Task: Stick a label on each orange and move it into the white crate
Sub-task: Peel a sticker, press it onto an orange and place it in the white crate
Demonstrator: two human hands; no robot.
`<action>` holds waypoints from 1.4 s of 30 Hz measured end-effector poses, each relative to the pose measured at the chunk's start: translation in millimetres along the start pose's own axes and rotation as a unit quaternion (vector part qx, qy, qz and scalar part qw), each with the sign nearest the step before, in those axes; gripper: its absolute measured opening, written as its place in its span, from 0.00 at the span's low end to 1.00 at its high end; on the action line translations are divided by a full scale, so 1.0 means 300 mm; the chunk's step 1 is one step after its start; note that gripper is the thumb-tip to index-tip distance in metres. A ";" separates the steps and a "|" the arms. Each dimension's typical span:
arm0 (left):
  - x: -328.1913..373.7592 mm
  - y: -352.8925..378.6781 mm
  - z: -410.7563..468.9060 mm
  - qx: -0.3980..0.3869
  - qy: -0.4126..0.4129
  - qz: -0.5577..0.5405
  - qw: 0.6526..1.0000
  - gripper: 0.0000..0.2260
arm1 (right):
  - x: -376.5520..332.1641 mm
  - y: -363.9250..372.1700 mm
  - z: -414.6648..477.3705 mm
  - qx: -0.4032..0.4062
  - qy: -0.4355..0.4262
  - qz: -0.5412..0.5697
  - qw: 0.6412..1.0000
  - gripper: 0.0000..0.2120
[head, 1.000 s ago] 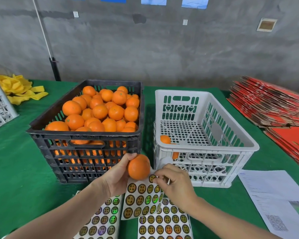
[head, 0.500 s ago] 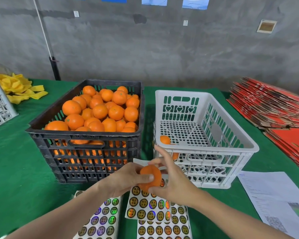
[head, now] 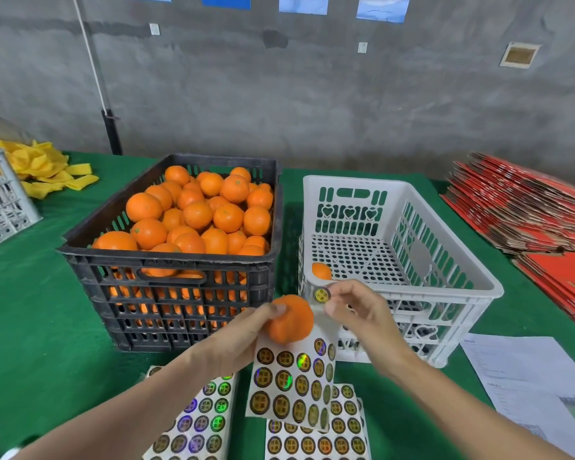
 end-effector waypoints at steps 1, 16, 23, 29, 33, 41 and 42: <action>-0.001 -0.008 0.004 0.006 -0.009 -0.012 1.000 0.24 | 0.001 -0.006 0.013 -0.003 0.023 0.010 1.000 0.06; 0.025 0.028 0.007 0.007 -0.006 0.033 0.999 0.24 | -0.049 0.087 0.050 -0.135 0.017 -0.121 0.983 0.11; 0.026 0.033 0.001 0.009 -0.011 0.035 0.999 0.23 | -0.059 0.081 0.046 -0.120 -0.013 -0.163 0.979 0.11; 0.041 0.048 -0.003 0.008 0.009 0.067 0.998 0.22 | -0.091 0.086 0.034 -0.118 -0.094 -0.277 0.949 0.11; 0.049 0.053 -0.007 0.002 0.021 0.082 0.996 0.19 | -0.083 0.076 0.028 -0.100 -0.078 -0.269 0.955 0.11; 0.102 0.083 -0.034 -0.060 0.036 0.131 0.989 0.28 | -0.073 0.117 0.007 -0.242 -0.008 -0.206 0.948 0.34; 0.113 0.086 -0.034 -0.067 0.038 0.129 0.989 0.31 | -0.091 0.113 0.014 -0.230 -0.029 -0.217 0.948 0.32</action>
Point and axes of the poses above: each hand's wrist, its own z-axis towards the middle knuckle, its own y-axis out of the palm, x = y × z, the point moved 8 cm from there along z, towards the middle knuckle, and after that the axes turned 13 degrees about -y, right-handed, at the moved point
